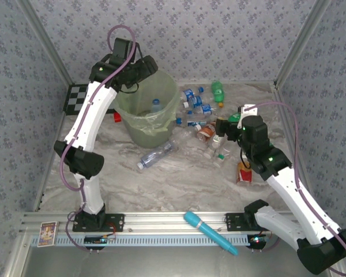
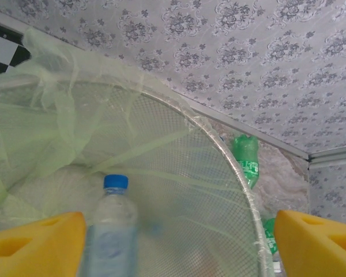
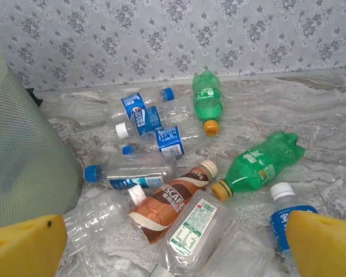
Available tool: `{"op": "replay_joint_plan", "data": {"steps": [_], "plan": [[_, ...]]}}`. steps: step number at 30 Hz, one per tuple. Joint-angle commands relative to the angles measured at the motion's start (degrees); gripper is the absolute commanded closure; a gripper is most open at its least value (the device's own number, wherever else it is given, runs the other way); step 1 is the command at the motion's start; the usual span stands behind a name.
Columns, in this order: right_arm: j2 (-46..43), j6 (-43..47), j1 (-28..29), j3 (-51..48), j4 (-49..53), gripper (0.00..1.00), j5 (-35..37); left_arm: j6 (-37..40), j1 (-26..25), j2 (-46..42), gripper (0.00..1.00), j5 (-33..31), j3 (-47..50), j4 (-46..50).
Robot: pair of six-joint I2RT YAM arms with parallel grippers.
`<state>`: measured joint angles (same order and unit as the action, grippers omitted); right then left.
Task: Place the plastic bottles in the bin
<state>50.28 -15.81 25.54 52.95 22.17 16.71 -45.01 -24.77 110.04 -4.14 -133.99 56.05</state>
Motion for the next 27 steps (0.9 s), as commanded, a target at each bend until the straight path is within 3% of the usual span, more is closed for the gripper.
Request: {"op": "replay_joint_plan", "data": {"steps": [1, 5, 11, 17, 22, 27], "plan": [[-0.02, -1.63, 0.23, -0.49, 1.04, 0.01, -0.64, 0.88, 0.17, -2.15, 0.11, -0.38, -0.48, 1.33], [1.43, -2.64, 0.23, -0.50, 0.50, 0.01, -1.91, 1.80, 0.17, -3.87, 0.03, -1.00, 0.84, 1.35], [5.74, -7.45, -0.14, 2.02, 6.48, 0.01, -1.85, 3.25, 0.34, -7.24, 0.00, 0.57, 4.00, -0.19], [9.23, -15.93, -7.03, 2.32, 14.94, 0.00, -5.72, 4.96, 0.76, -10.30, 0.00, 3.92, 8.60, -1.91], [12.31, -22.26, -16.47, -2.01, 14.15, 0.28, -17.62, 5.68, 1.81, -12.59, 0.00, 6.46, 12.53, -1.96], [17.54, -23.83, -18.54, -2.72, 10.46, 0.24, -19.13, 7.44, 3.26, -13.71, 0.00, 10.49, 14.29, -0.20]]}}
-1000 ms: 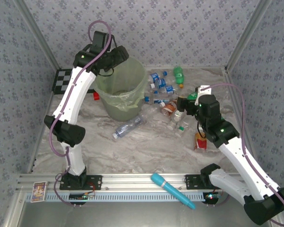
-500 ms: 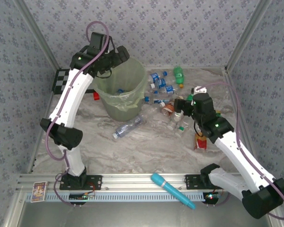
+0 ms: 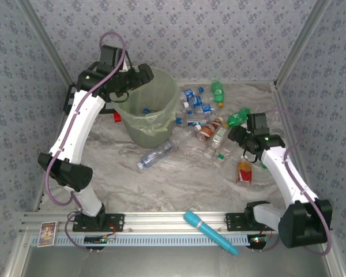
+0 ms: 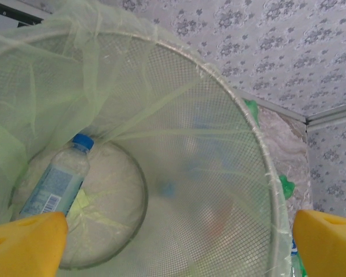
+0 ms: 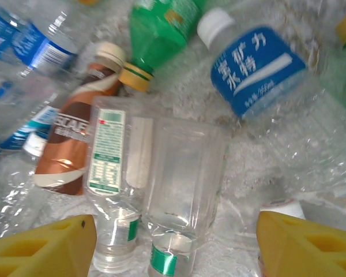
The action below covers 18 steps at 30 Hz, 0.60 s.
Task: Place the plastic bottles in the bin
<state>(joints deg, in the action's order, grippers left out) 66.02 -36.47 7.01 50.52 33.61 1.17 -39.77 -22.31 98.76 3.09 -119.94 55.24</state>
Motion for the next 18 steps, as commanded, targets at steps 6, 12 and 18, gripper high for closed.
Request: {"op": "replay_joint_plan", "data": {"steps": [6, 12, 18], "plan": [[10.70, -5.13, 0.24, 1.97, -0.41, 0.26, -2.79, 2.44, 5.23, -3.19, 0.00, 7.90, 1.02, 5.93], [16.75, -5.72, 0.65, 3.46, -0.69, 0.27, 0.07, 3.49, 8.58, -4.60, 0.00, 8.35, 2.43, 11.35], [22.56, -5.65, 1.12, 6.83, -1.00, 0.26, 0.16, 2.38, 8.93, -8.57, 0.00, 1.15, 7.00, 10.78]]}}
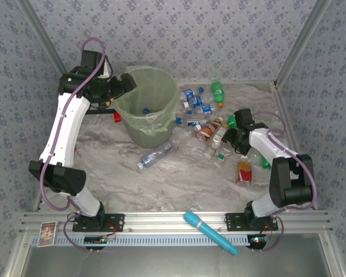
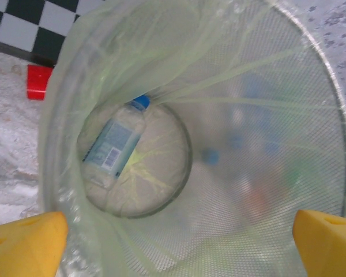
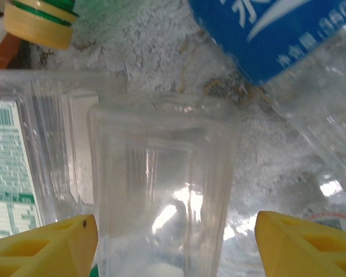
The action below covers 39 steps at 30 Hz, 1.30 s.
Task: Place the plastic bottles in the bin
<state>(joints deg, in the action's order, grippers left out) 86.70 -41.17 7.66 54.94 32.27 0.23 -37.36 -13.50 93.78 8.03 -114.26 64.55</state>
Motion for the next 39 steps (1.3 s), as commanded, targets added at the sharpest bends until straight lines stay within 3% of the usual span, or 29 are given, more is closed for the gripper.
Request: {"op": "replay_joint_plan", "data": {"steps": [1, 14, 18, 23, 39], "plan": [[2.86, -0.98, 0.66, 2.89, 0.25, 0.26, 1.16, 0.54, 0.16, -4.62, 0.00, -4.24, 2.19, 0.63], [11.98, -0.81, 1.70, 4.98, -1.67, 0.28, 0.16, 4.46, 0.06, -13.98, 0.00, -4.46, 12.66, -7.38], [12.27, -0.93, 1.96, 5.68, -1.05, 0.37, 0.34, 5.03, 0.22, -14.18, 0.00, -5.12, 12.68, -7.35], [8.46, -1.02, 2.22, 5.36, -0.56, 0.48, 1.86, 5.11, 0.23, -14.60, 0.00, -5.35, 13.11, -8.01], [-8.05, 0.13, 2.49, 4.60, 2.61, 0.48, 4.14, 5.59, 0.22, -15.54, 0.00, -4.39, 14.28, -10.68]]}}
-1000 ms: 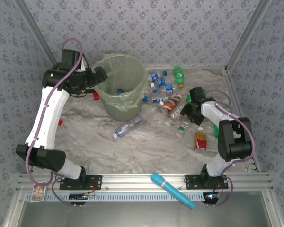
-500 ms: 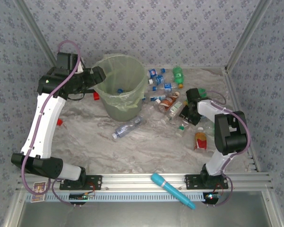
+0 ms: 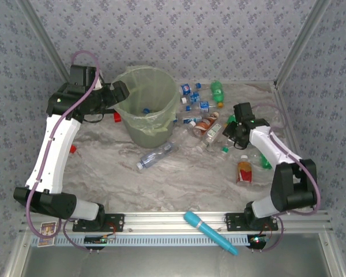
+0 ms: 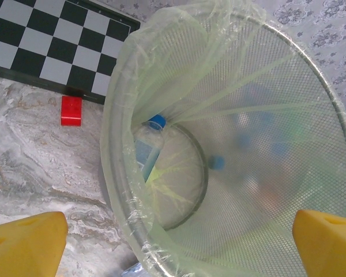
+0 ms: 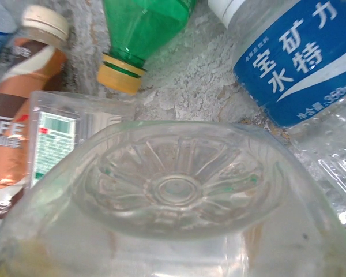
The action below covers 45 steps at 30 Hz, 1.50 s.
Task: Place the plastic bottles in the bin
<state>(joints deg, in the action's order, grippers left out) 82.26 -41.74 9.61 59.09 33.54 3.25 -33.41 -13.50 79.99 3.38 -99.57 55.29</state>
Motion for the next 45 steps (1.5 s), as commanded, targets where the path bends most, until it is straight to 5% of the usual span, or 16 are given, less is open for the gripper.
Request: {"op": "replay_joint_plan", "data": {"steps": [1, 9, 15, 32, 45], "plan": [[-5.36, 1.14, 0.69, 0.34, 1.15, 0.48, 0.99, 2.08, 0.23, -2.00, 0.00, 0.14, -0.34, -1.28], [-16.60, 7.37, 3.81, 6.81, -7.34, 0.49, -1.27, 3.70, 0.20, -4.00, 0.00, -0.13, 0.60, -1.79], [-15.32, 10.63, 7.83, 17.04, -13.11, 0.49, -2.04, 4.89, 0.22, -6.04, 0.00, -0.21, 1.09, -1.85], [13.37, 15.52, 22.94, 53.34, -16.83, 0.49, -6.52, 5.11, 0.23, -10.98, 0.00, -2.63, 4.44, -2.03], [35.91, 13.20, 30.44, 78.47, -9.76, 0.49, -11.07, 5.28, 0.22, -15.25, 0.00, -5.13, 5.09, 1.84]]}}
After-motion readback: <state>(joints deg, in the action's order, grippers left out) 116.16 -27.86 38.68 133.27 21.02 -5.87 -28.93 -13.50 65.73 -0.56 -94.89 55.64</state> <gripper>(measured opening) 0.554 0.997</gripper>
